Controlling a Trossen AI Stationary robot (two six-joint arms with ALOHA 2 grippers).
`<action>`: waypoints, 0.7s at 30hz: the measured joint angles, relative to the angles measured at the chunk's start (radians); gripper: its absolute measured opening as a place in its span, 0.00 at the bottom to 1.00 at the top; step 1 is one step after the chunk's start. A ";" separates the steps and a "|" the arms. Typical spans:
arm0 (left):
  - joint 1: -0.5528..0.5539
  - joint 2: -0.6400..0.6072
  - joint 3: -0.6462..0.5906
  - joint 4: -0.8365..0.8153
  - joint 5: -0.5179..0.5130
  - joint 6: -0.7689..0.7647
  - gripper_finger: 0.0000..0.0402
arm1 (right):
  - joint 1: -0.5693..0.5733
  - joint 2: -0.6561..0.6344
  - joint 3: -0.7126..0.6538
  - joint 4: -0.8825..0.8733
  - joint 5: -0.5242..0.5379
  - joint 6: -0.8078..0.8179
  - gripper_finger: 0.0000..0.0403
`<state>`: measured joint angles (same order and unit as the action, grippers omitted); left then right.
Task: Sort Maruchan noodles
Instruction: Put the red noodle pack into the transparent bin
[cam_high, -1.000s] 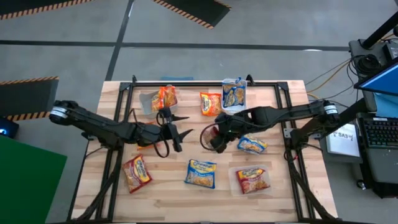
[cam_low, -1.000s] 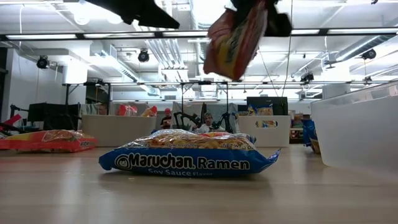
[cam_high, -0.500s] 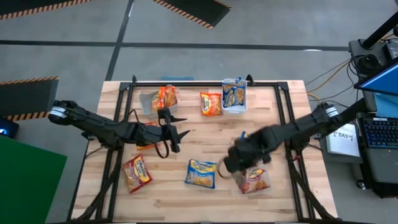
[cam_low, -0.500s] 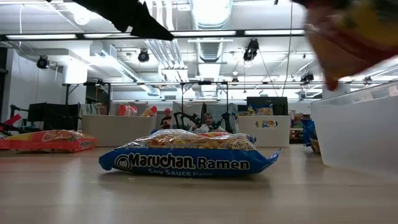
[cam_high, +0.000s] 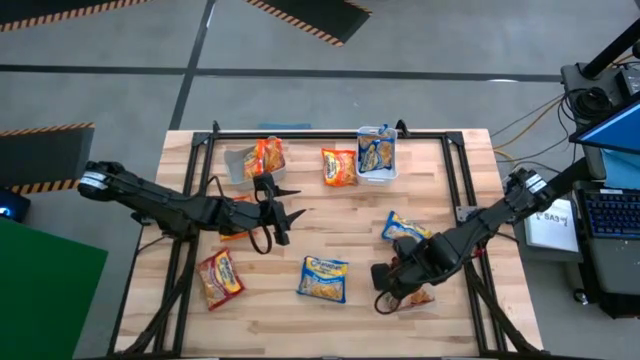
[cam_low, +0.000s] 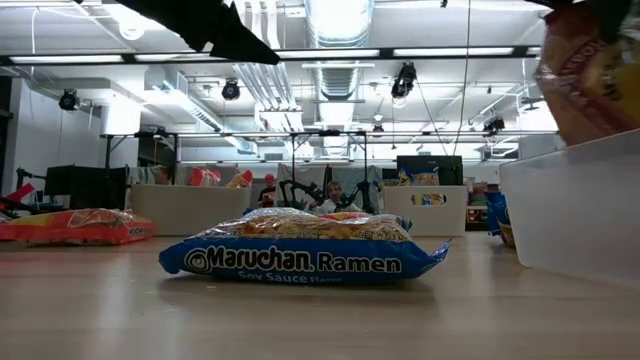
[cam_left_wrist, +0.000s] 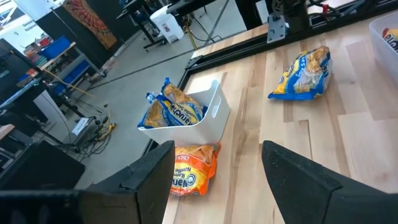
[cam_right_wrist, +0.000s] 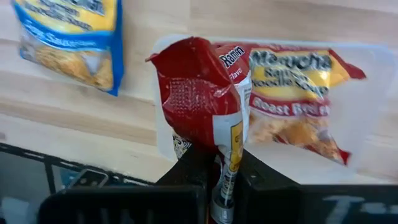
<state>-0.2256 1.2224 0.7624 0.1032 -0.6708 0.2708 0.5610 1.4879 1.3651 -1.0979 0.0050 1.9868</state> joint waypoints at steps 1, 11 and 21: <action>0.000 0.000 0.000 0.000 0.000 0.000 0.56 | 0.000 0.000 0.000 0.009 0.019 -0.007 0.03; 0.000 0.001 0.002 0.001 0.002 -0.003 0.56 | -0.003 0.041 -0.015 0.072 0.051 -0.093 0.03; 0.000 0.001 0.002 0.002 0.002 -0.006 0.56 | -0.011 0.125 -0.014 0.094 0.051 -0.076 0.03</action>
<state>-0.2255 1.2232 0.7647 0.1053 -0.6690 0.2649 0.5499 1.6134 1.3506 -1.0039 0.0559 1.9106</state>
